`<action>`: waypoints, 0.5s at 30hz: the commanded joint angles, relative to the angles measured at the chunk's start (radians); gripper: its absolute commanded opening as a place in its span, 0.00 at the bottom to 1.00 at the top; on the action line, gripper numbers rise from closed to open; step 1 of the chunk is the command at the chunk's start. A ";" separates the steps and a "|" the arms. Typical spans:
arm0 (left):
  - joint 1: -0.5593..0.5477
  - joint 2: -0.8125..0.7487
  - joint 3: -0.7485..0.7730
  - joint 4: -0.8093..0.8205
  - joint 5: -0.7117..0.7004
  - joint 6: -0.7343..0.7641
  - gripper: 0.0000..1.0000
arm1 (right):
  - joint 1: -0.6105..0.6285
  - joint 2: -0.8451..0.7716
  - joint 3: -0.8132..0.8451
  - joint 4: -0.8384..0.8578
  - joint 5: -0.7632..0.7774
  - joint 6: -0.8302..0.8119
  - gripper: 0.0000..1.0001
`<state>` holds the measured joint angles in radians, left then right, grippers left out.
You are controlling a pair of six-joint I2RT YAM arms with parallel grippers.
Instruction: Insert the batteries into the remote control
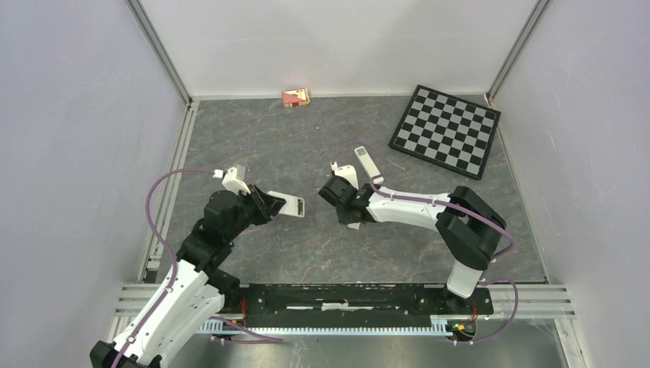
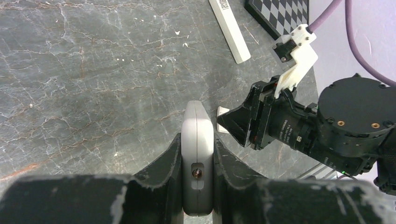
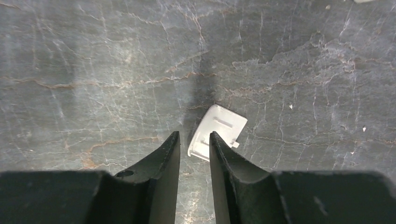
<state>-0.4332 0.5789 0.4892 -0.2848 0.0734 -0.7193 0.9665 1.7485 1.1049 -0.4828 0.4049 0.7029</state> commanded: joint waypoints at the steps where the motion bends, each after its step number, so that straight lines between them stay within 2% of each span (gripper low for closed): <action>1: 0.004 -0.023 -0.002 0.024 -0.028 0.040 0.02 | 0.009 0.013 0.016 -0.036 0.014 0.054 0.33; 6: 0.003 -0.026 -0.003 0.026 -0.026 0.041 0.02 | 0.009 0.045 0.013 -0.033 0.001 0.068 0.31; 10: 0.003 -0.027 -0.004 0.024 -0.019 0.041 0.02 | 0.008 0.068 0.014 -0.037 0.000 0.077 0.21; 15: 0.003 -0.031 -0.003 0.021 -0.020 0.041 0.02 | 0.005 0.090 0.003 -0.041 -0.001 0.087 0.18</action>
<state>-0.4332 0.5617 0.4839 -0.2909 0.0597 -0.7189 0.9688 1.8095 1.1084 -0.5091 0.3985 0.7593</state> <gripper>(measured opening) 0.266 0.199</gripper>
